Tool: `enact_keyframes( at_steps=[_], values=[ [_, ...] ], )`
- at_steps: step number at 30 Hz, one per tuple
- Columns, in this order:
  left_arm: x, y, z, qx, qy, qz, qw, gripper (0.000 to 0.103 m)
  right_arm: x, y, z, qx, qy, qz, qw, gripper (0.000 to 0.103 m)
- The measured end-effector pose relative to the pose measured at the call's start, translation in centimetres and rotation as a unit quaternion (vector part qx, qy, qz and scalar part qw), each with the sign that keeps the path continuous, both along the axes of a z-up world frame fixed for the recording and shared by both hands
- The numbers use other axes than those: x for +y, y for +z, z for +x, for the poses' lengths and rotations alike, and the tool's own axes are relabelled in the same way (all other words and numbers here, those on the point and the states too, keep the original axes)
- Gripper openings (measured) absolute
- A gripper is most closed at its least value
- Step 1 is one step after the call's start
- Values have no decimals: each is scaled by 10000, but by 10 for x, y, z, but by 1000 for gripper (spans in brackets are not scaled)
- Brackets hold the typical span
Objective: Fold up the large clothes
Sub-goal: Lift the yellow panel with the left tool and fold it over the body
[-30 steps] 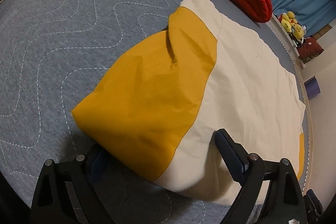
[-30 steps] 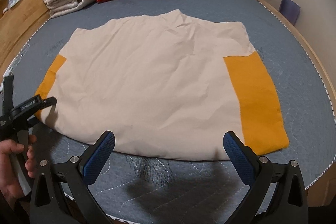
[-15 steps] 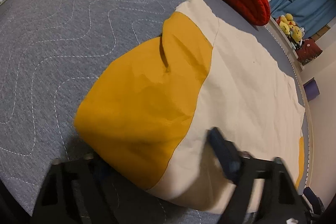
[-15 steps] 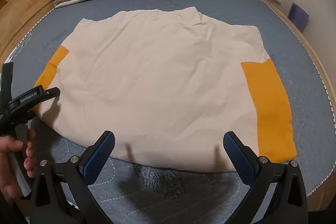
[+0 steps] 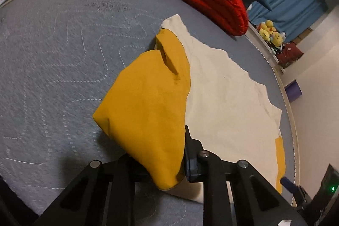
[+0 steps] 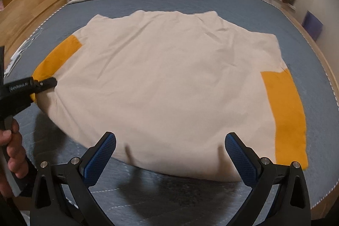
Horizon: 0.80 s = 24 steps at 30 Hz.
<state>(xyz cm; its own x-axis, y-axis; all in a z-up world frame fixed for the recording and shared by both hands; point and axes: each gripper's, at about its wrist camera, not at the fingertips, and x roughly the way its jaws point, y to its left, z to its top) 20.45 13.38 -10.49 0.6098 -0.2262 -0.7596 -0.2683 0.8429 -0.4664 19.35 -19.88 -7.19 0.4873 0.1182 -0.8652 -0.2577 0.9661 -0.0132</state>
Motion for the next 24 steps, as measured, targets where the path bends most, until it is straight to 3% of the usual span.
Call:
enact_keyframes(
  at_steps=[5, 12, 15, 18, 20, 24],
  values=[
    [22, 16, -22, 95, 252, 185, 9995, 19, 15, 7, -6, -49, 412, 272, 9988, 94],
    [23, 48, -39, -28, -14, 997, 9950, 19, 54, -1, -12, 270, 1150, 729, 9903, 45],
    [9, 50, -40, -45, -164, 1204, 9926, 19, 73, -27, -6, 631, 1344, 276, 9885, 44],
    [-9, 61, -39, -142, -264, 1494, 9883, 18, 74, -48, 5, 1035, 1338, 249, 9853, 44],
    [-24, 77, -37, -291, -397, 1685, 9845, 18, 67, -38, 8, 1033, 1245, 435, 9859, 44],
    [-73, 106, -33, -629, -847, 2221, 9693, 18, 33, 11, 4, 333, 1057, 718, 9912, 45]
  ],
)
